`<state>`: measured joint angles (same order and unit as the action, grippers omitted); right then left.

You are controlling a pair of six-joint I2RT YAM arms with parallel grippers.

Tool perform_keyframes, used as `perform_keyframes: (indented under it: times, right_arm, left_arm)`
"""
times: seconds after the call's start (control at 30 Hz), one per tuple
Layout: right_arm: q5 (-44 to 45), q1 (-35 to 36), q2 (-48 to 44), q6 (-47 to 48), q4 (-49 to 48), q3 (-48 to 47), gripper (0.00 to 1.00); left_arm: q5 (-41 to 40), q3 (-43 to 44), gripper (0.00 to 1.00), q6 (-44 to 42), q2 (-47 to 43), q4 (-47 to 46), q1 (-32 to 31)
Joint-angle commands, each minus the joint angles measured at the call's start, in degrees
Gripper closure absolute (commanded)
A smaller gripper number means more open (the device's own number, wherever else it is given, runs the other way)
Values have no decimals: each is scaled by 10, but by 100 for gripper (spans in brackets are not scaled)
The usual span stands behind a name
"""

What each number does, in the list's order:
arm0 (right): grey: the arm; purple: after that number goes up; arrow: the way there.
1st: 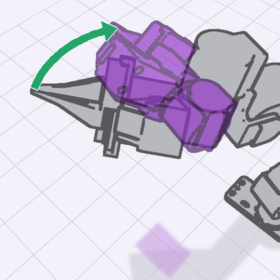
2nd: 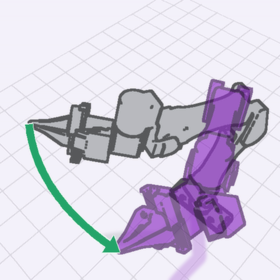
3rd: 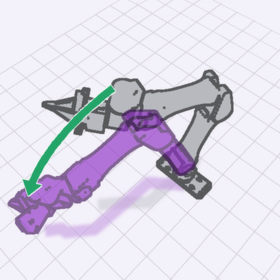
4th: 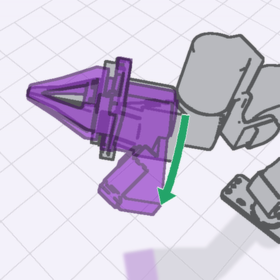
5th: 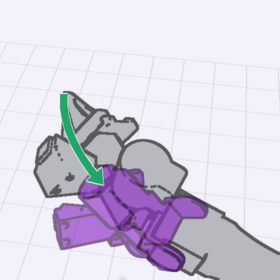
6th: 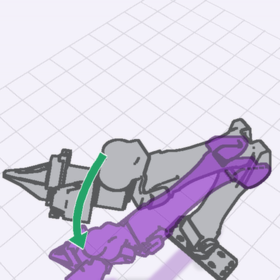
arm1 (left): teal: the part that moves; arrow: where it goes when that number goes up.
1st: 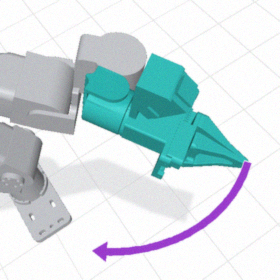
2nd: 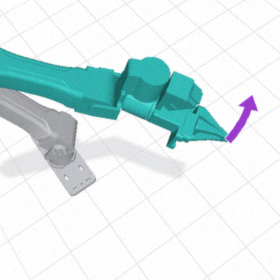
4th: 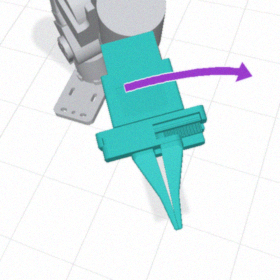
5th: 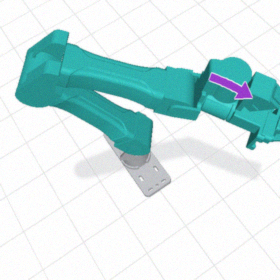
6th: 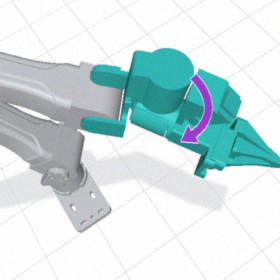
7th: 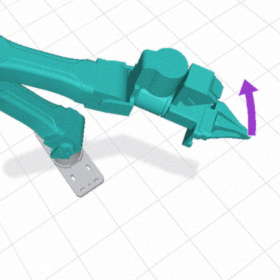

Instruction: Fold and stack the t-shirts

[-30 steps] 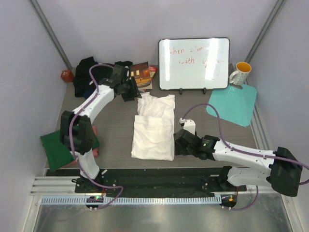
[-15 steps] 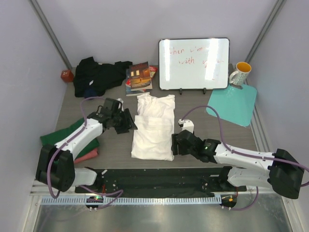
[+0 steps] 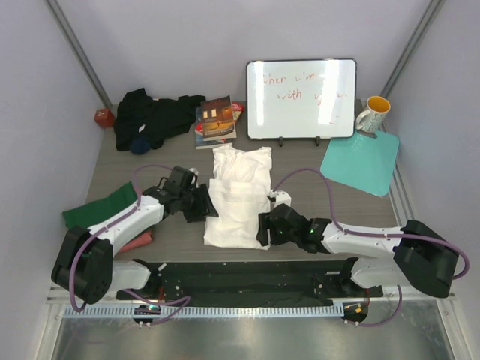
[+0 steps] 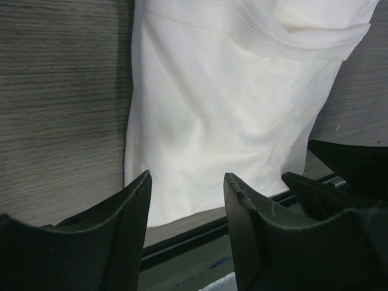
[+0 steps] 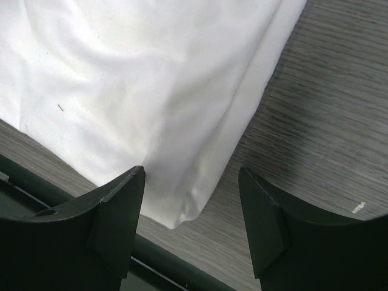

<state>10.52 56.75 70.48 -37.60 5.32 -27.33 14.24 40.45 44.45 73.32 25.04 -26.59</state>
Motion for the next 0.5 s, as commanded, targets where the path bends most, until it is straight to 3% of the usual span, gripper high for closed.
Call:
perform_keyframes:
  times: [0.0, 0.23, 0.47]
  right_arm:
    - [-25, -2, 20, -2, -77, 4, 31]
    - [-49, -2, 63, -12, -102, 11, 31]
    - [-33, -2, 48, -16, -85, 26, 31]
  left_arm:
    - [-9, -18, 48, 13, -14, -24, -10]
    - [-17, -47, 48, 22, -8, -15, -18]
    - [-24, -70, 48, 23, -3, -16, -24]
